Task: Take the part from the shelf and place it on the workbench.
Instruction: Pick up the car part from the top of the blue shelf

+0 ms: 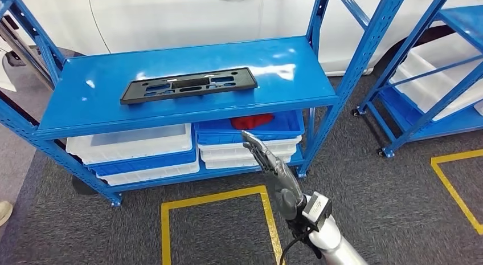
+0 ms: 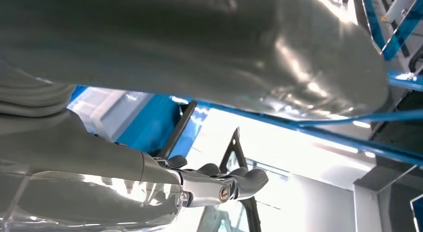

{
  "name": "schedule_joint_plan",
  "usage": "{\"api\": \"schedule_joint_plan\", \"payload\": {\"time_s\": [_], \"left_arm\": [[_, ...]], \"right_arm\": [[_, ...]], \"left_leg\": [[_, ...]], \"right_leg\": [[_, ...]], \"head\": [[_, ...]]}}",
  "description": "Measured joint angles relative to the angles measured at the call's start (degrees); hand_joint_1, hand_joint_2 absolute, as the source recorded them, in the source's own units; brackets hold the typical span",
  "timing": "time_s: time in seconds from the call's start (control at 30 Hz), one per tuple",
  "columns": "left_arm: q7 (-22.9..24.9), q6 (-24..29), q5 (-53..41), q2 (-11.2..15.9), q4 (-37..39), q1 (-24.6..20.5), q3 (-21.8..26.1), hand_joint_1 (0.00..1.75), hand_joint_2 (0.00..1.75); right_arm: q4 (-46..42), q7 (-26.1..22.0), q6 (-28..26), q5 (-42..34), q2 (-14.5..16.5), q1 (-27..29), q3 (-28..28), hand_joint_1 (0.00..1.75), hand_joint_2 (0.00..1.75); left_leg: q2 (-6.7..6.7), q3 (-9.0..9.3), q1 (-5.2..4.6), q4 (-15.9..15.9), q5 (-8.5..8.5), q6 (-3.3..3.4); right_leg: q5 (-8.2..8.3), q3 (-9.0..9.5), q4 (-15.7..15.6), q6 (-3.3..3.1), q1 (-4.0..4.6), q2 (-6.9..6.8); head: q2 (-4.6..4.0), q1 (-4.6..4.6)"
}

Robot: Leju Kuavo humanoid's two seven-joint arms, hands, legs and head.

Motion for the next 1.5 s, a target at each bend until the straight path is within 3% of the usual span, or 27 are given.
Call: {"api": "schedule_joint_plan", "payload": {"time_s": [0.07, 0.13, 0.17, 0.2, 0.23, 0.3, 0.37, 0.47, 0.53, 0.57, 0.63, 0.67, 0.7, 0.73, 0.8, 0.87, 0.93, 1.03, 1.07, 1.13, 1.17, 1.2, 1.23, 1.27, 1.33, 1.37, 1.5], "left_arm": [[-0.1, -0.1, 0.0, 0.0, 0.0, -0.2, -0.1, 0.0, 0.0], [-0.2, -0.2, 0.0, 0.0, 0.0, -0.2, -0.2, 0.0, 0.0], [-0.2, -0.3, 0.0, 0.0, 0.0, -0.1, -0.3, 0.0, 0.0], [-0.3, -0.4, 0.0, 0.0, 0.0, 0.0, -0.5, 0.0, 0.0], [-0.3, -0.5, 0.0, 0.0, 0.0, 0.1, -0.7, 0.0, 0.0], [-0.3, -0.6, 0.0, 0.1, 0.0, 0.1, -0.9, 0.0, 0.0], [-0.3, -0.8, 0.0, 0.2, 0.0, 0.0, -1.0, 0.0, 0.0], [-0.2, -1.0, 0.0, 0.2, 0.0, 0.1, -1.2, 0.0, 0.0], [-0.2, -1.0, 0.0, 0.2, 0.0, 0.0, -1.3, 0.0, 0.0], [-0.2, -1.0, 0.0, 0.2, 0.0, -0.1, -1.3, 0.0, 0.0], [-0.2, -1.0, 0.0, 0.2, 0.0, -0.2, -1.4, 0.0, 0.0], [-0.2, -1.0, 0.0, 0.2, 0.0, -0.2, -1.4, 0.0, 0.0], [-0.3, -1.0, 0.0, 0.2, 0.0, -0.1, -1.4, 0.0, 0.0], [-0.3, -1.0, 0.0, 0.2, 0.0, 0.0, -1.4, 0.0, 0.0], [-0.5, -1.0, 0.0, 0.2, 0.0, 0.0, -1.4, 0.0, 0.0], [-0.6, -1.0, 0.0, 0.2, 0.0, -0.1, -1.4, 0.0, 0.0], [-0.7, -1.0, 0.0, 0.2, 0.0, -0.2, -1.4, 0.0, 0.0], [-0.7, -1.1, 0.0, 0.2, 0.0, -0.4, -1.5, 0.0, 0.0], [-0.7, -1.1, 0.0, 0.3, 0.0, -0.5, -1.5, 0.0, 0.0], [-0.6, -1.1, 0.0, 0.3, 0.0, -0.5, -1.7, 0.0, 0.0], [-0.6, -1.1, 0.0, 0.3, 0.0, -0.4, -1.7, 0.0, 0.0], [-0.6, -1.1, 0.0, 0.3, 0.0, -0.3, -1.8, 0.0, 0.0], [-0.6, -1.1, 0.0, 0.3, 0.0, -0.3, -1.8, 0.0, 0.0], [-0.6, -1.1, 0.0, 0.3, 0.0, -0.2, -1.9, 0.0, 0.0], [-0.6, -1.0, 0.0, 0.3, 0.0, -0.2, -1.9, 0.0, 0.0], [-0.6, -1.0, 0.0, 0.3, 0.0, -0.3, -2.0, 0.0, 0.0], [-0.7, -1.0, 0.0, 0.3, 0.0, -0.4, -2.1, 0.0, 0.0]], "right_arm": [[0.5, 0.6, 0.4, 0.0, 0.3, -0.9, 0.5, 0.0, 0.0], [1.1, 1.1, 0.6, 0.1, 0.4, -1.5, 1.0, 0.0, 0.0], [1.4, 1.2, 0.5, 0.3, 0.5, -1.6, 1.2, 0.0, 0.0], [1.7, 1.2, 0.2, 0.5, 0.5, -1.7, 1.4, 0.0, 0.0], [2.0, 1.1, -0.1, 0.7, 0.5, -1.7, 1.5, 0.0, 0.0], [2.4, 1.0, -0.5, 1.1, 0.5, -2.1, 1.6, 0.0, 0.0], [2.8, 0.9, -0.5, 1.3, 0.6, -2.7, 1.8, 0.0, 0.0], [3.3, 1.1, -0.4, 1.3, 1.0, -3.9, 2.3, 0.0, 0.0], [3.5, 1.2, -0.3, 1.3, 1.3, -4.8, 2.6, 0.0, 0.0], [3.6, 1.2, -0.3, 1.3, 1.4, -5.1, 2.7, 0.0, 0.0], [3.9, 1.2, -0.3, 1.3, 1.4, -5.5, 2.9, 0.0, 0.0], [4.0, 1.2, -0.3, 1.3, 1.4, -5.5, 3.0, 0.0, 0.0], [4.2, 1.3, -0.3, 1.3, 1.4, -5.5, 3.1, 0.0, 0.0], [4.4, 1.3, -0.3, 1.3, 1.4, -5.5, 3.1, 0.0, 0.0], [4.7, 1.3, -0.3, 1.3, 1.5, -5.7, 3.2, 0.0, 0.0], [5.0, 1.3, -0.2, 1.3, 1.6, -6.1, 3.3, 0.0, 0.0], [5.3, 1.4, -0.2, 1.3, 1.9, -6.3, 3.4, 0.0, 0.0], [5.5, 1.4, -0.3, 1.4, 2.4, -6.7, 3.5, 0.0, 0.0], [5.5, 1.5, -0.3, 1.5, 2.6, -6.9, 3.6, 0.0, 0.0], [5.8, 1.7, -0.3, 1.7, 3.1, -7.3, 4.0, 0.0, 0.0], [5.9, 1.7, -0.4, 1.8, 3.2, -7.4, 4.2, 0.0, 0.0], [6.1, 1.8, -0.4, 1.9, 3.3, -7.4, 4.3, 0.0, 0.0], [6.2, 1.8, -0.4, 2.1, 3.5, -7.5, 4.4, 0.0, 0.0], [6.3, 1.9, -0.4, 2.2, 3.6, -7.7, 4.6, 0.0, 0.0], [6.8, 2.0, -0.3, 2.4, 4.2, -8.6, 5.0, 0.0, 0.0], [7.1, 2.1, 0.0, 2.4, 4.6, -9.3, 5.3, 0.0, 0.0], [8.4, 2.8, 0.9, 2.1, 6.2, -12.2, 6.4, 0.0, 0.0]], "left_leg": [[0.01, -2.65, 0.15, 5.2, -1.78, -0.34], [0.01, -7.48, 0.22, 12.4, -4.44, -0.76], [0.01, -9.39, 0.25, 14.5, -5.06, -0.96], [0.02, -10.37, 0.27, 14.6, -4.48, -1.06], [0.03, -10.29, 0.3, 12.6, -2.54, -1.11], [0.06, -8.32, 0.29, 5.3, 2.76, -0.91], [0.11, -6.94, 0.1, 0.4, 4.99, -0.3], [0.05, -6.52, 0.07, -0.7, 5.28, 0.89], [0.02, -5.96, 0.29, -1.0, 5.15, 1.58], [0.03, -5.65, 0.35, -1.1, 4.99, 1.86], [0.0, -5.24, 0.32, -1.1, 4.44, 2.18], [-0.03, -4.97, 0.31, -1.1, 4.14, 2.19], [-0.07, -4.58, 0.3, -1.1, 3.78, 2.16], [-0.11, -4.03, 0.3, -1.0, 3.4, 2.08], [-0.16, -2.81, 0.29, -1.1, 2.52, 1.82], [-0.19, -2.09, 0.16, -1.1, 1.73, 1.29], [-0.14, -1.78, 0.12, -1.3, 1.22, 0.61], [0.02, -1.86, 0.19, 0.1, -0.07, -0.26], [0.03, -2.98, 0.2, 2.7, -1.27, -0.48], [0.03, -7.26, 0.28, 10.5, -4.22, -0.78], [0.04, -9.54, 0.28, 14.0, -4.98, -0.92], [0.04, -11.06, 0.29, 15.6, -4.59, -1.01], [0.04, -11.54, 0.3, 15.0, -2.99, -1.04], [0.06, -10.9, 0.31, 12.1, -0.32, -0.99], [0.16, -8.3, 0.22, 4.2, 4.55, -0.72], [0.19, -7.24, 0.15, 1.5, 5.6, -0.43], [0.04, -6.24, 0.12, -0.4, 4.88, 0.95]], "right_leg": [[-0.33, 1.18, -0.5, -0.52, -0.2, -0.09], [-0.89, 1.73, -0.5, -0.81, -0.18, -0.11], [-1.21, 2.04, -0.5, -0.81, -0.16, -0.09], [-1.57, 2.45, -0.5, -0.77, -0.16, -0.06], [-1.98, 2.96, -0.4, -0.67, -0.18, -0.04], [-2.87, 3.96, -0.2, -0.33, -0.18, -0.03], [-3.6, 4.18, 0.1, 0.2, -0.05, 0.03], [-4.38, 4.14, 0.3, 1.2, 0.07, 0.07], [-5.64, 3.43, 2.4, 1.95, -0.05, 0.03], [-6.9, 1.94, 5.3, 2.32, -0.2, 0.01], [-9.6, -2.9, 13.1, 2.85, -0.46, 0.0], [-10.06, -5.18, 16.2, 3.01, -0.61, 0.0], [-9.27, -6.5, 17.3, 3.08, -0.71, -0.01], [-7.28, -6.64, 16.0, 3.03, -0.78, -0.01], [-1.73, -4.22, 8.5, 2.56, -0.75, -0.03], [0.79, -1.75, 2.3, 1.87, -0.39, -0.08], [0.28, -1.11, 0.9, 1.22, -0.02, -0.04], [-0.15, -0.08, 0.1, 0.22, -0.39, 0.08], [-0.33, 0.46, -0.2, -0.11, -0.53, 0.04], [-0.98, 1.28, -0.3, -0.54, -0.45, -0.07], [-1.36, 1.65, -0.3, -0.6, -0.41, -0.06], [-1.77, 2.09, -0.3, -0.6, -0.4, -0.05], [-2.22, 2.61, -0.2, -0.54, -0.4, -0.02], [-2.75, 3.23, -0.1, -0.44, -0.42, 0.0], [-3.89, 4.26, 0.2, -0.05, -0.32, 0.07], [-4.32, 4.5, 0.4, 0.21, -0.21, 0.16], [-5.25, 4.7, 0.4, 1.43, -0.1, 0.27]], "head": [[0.0, -0.01], [0.0, -0.02], [0.0, -0.02], [0.0, -0.02], [0.0, -0.02], [0.0, -0.01], [0.0, -0.01], [0.0, -0.01], [0.0, -0.01], [0.0, -0.01], [0.0, 0.0], [0.0, 0.0], [0.0, 0.01], [0.0, 0.01], [0.0, 0.01], [0.0, 0.0], [0.0, -0.01], [0.0, -0.01], [0.0, -0.02], [0.0, -0.02], [0.0, -0.02], [0.0, -0.02], [0.0, -0.02], [0.0, -0.02], [0.0, -0.02], [0.0, -0.02], [0.0, -0.01]]}}
